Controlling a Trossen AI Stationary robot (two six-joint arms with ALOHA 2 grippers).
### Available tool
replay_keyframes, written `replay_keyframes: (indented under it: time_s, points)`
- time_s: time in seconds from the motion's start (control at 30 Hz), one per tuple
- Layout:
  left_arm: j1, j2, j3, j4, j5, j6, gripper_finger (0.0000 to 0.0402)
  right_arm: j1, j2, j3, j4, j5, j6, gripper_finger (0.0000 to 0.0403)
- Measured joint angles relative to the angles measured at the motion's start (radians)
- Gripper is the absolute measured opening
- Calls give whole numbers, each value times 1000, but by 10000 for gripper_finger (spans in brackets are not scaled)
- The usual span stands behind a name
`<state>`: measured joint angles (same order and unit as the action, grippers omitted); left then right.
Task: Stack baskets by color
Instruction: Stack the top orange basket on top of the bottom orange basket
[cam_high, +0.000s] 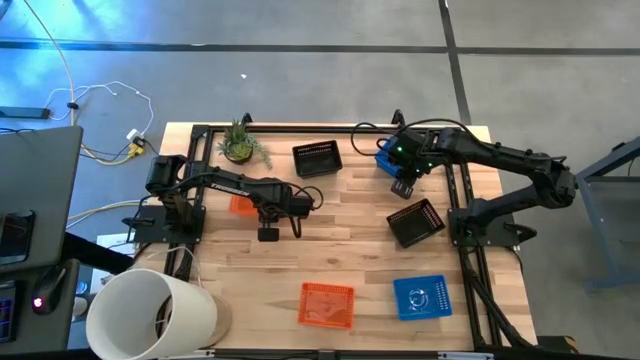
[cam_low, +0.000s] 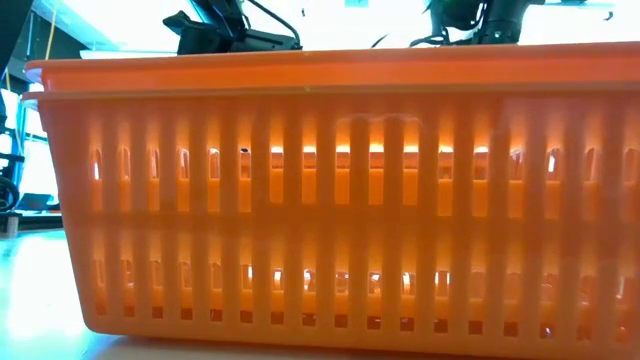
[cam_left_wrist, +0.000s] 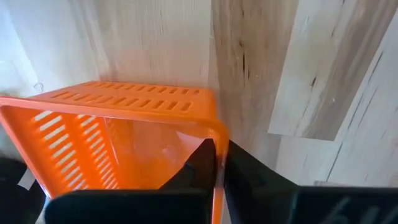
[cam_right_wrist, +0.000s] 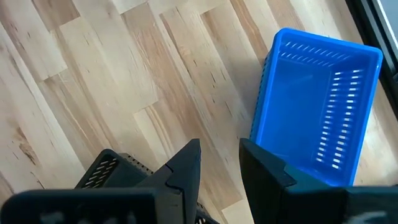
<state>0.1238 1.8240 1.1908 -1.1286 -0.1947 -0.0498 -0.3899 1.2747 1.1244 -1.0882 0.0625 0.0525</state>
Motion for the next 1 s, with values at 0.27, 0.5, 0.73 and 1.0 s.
replay_keyframes:
  time_s: [0.27,0.5,0.73,1.0]
  points:
    - [-25,-6,0,0,0,-1,3,38,0,0,1,14,17,96]
    - [-63,-6,0,-6,0,0,1,71,0,0,1,87,82,96]
    - [-108,-6,29,-38,-2,-32,0,78,0,0,24,91,100,96]
    - [-183,-6,140,-113,-30,-89,0,78,0,0,75,94,105,96]
